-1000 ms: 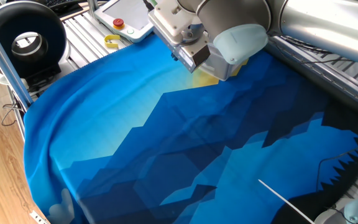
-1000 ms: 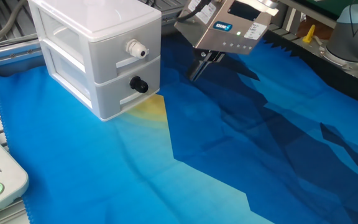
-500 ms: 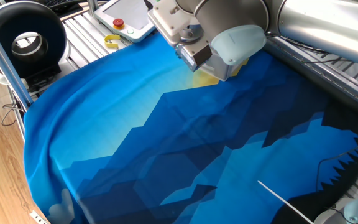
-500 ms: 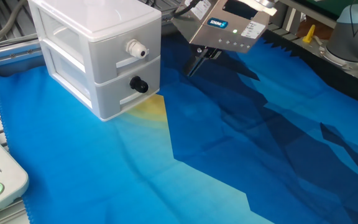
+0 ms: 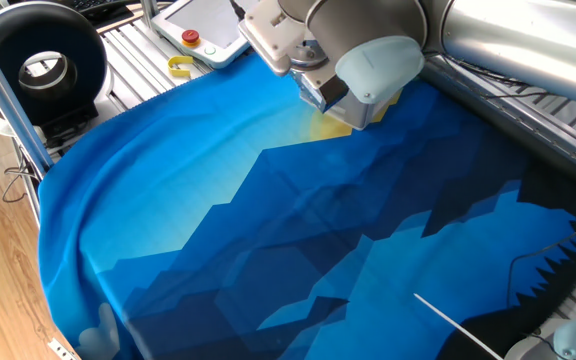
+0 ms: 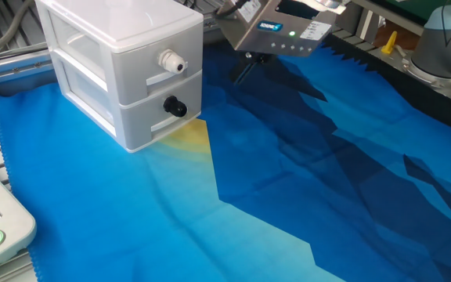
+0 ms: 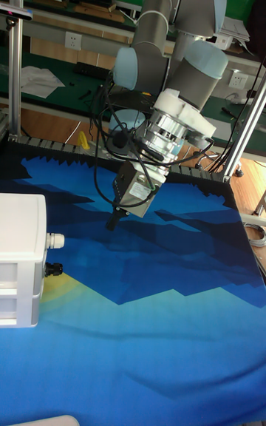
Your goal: Grasp the handle and open the drawer
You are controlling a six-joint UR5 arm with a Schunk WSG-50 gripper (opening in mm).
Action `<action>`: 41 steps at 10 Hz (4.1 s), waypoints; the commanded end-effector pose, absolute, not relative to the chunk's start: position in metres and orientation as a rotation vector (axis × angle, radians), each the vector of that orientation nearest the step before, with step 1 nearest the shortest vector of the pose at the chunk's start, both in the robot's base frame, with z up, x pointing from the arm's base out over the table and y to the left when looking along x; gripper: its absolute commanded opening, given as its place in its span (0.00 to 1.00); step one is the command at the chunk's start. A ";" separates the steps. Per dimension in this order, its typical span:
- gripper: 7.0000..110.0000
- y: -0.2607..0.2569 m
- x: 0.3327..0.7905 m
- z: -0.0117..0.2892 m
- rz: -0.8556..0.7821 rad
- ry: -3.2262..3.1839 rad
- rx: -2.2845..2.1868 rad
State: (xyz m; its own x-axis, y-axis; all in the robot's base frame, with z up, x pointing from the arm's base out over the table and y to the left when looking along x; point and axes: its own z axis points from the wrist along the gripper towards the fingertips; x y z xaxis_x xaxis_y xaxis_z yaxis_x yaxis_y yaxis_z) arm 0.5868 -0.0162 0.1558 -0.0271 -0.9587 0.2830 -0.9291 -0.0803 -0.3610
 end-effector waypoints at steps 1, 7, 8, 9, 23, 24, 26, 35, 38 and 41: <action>0.00 0.010 0.600 0.156 -0.639 1.972 -2.126; 0.00 0.023 0.638 0.128 -0.635 1.943 -2.040; 0.00 0.014 0.649 0.114 -0.655 1.948 -2.035; 0.00 -0.004 0.655 0.101 -0.685 1.957 -2.048; 0.00 -0.108 0.588 0.059 -0.742 2.152 -2.224; 0.00 -0.106 0.590 0.061 -0.760 2.167 -2.211; 0.00 -0.097 0.598 0.068 -0.791 2.170 -2.177; 0.00 -0.101 0.617 0.062 -0.935 1.946 -2.342; 0.36 -0.106 0.611 0.060 -0.913 1.999 -2.345; 0.36 -0.105 0.613 0.060 -0.884 1.992 -2.362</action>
